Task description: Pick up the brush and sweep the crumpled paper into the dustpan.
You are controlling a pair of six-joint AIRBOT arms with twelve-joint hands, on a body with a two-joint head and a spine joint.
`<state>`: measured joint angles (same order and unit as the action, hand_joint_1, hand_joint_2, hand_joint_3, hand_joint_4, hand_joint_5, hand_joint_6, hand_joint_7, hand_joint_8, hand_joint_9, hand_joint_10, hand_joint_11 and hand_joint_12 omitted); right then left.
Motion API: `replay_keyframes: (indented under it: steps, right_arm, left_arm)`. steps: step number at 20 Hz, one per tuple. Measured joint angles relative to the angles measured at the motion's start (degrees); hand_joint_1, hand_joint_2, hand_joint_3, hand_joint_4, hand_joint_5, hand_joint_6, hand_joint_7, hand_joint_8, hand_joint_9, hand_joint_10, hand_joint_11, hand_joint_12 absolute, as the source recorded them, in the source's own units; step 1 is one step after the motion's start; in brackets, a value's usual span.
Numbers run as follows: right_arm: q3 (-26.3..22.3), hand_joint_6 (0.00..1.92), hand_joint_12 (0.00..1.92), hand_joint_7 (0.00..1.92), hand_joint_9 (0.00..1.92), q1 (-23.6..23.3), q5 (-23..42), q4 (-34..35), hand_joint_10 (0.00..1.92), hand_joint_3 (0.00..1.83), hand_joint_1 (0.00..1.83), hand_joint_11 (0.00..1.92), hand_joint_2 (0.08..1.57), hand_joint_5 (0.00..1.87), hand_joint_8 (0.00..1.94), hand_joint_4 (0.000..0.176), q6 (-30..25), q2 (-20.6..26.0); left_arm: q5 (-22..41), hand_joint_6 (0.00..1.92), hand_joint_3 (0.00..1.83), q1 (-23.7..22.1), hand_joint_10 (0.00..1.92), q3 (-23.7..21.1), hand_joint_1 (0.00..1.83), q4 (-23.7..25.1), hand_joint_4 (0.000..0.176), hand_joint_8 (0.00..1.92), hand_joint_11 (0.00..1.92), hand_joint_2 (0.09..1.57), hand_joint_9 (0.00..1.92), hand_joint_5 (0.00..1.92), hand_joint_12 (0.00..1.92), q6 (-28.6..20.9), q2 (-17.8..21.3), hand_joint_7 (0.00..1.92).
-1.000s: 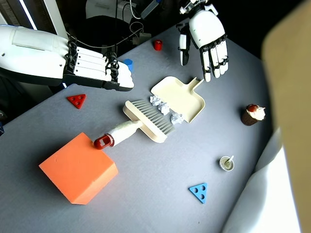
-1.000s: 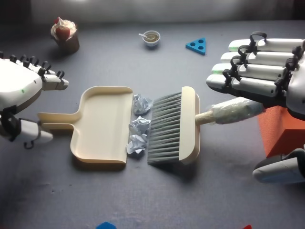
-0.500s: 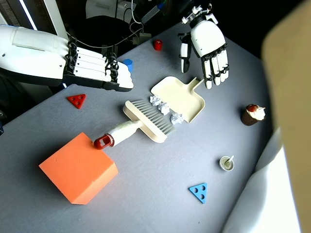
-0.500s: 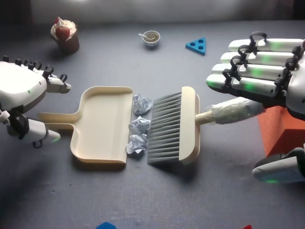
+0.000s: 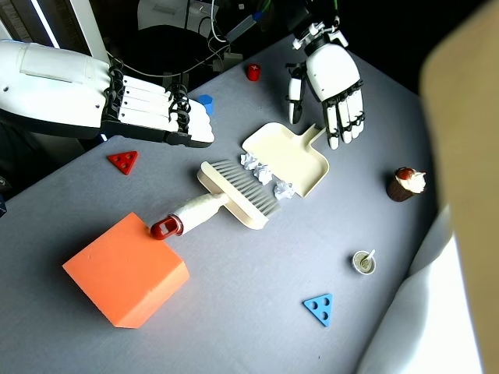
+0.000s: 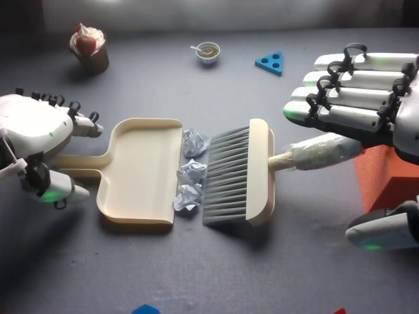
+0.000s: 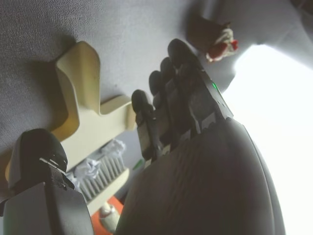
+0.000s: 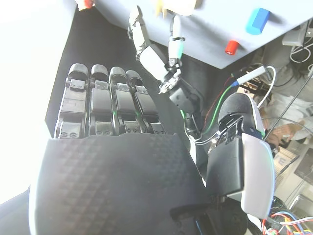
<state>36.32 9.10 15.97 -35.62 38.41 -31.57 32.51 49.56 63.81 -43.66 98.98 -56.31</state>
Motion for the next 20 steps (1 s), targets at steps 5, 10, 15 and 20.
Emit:
replay_keyframes:
  steps: [5, 10, 15, 20]
  right_arm:
    - [-0.04, 0.0, 0.0, 0.0, 0.0, 0.0, -0.02, 0.0, 0.0, 0.0, 0.0, 0.0, 1.06, 0.0, 0.0, 0.0, -0.02, 0.0]
    - [-0.04, 0.0, 0.0, 0.0, 0.0, 0.0, 0.02, 0.02, 0.0, 0.01, 0.0, 0.0, 1.08, 0.0, 0.0, 0.0, -0.02, 0.0]
    - [-0.17, 0.0, 0.0, 0.0, 0.0, 0.0, 0.07, 0.02, 0.0, 0.0, 0.0, 0.0, 1.05, 0.0, 0.0, 0.0, -0.02, 0.0]
    - [-0.22, 0.0, 0.0, 0.0, 0.0, 0.0, 0.0, 0.02, 0.0, 0.0, 0.0, 0.0, 1.06, 0.0, 0.0, 0.0, -0.02, 0.0]
  left_arm:
    - [-0.79, 0.01, 0.0, 0.0, 0.01, 0.66, 0.76, -1.16, 0.11, 0.01, 0.47, 1.0, 0.39, 0.57, 0.01, 0.63, -0.74, 0.44]
    - [-1.27, 0.02, 0.01, 0.0, 0.01, 1.25, 0.82, -1.16, 0.114, 0.01, 0.49, 1.04, 0.43, 0.7, 0.01, 0.83, -1.18, 0.5]
    - [-2.36, 0.28, 0.0, -2.12, 0.0, 1.84, 1.17, -1.38, 0.0, 0.0, 0.65, 0.98, 0.6, 1.36, 0.01, 2.58, -1.84, 0.67]
    - [-2.93, 0.25, 0.0, -3.04, 0.0, 1.88, 1.16, -2.21, 0.004, 0.01, 0.63, 0.98, 0.6, 1.39, 0.0, 4.68, -2.75, 0.7]
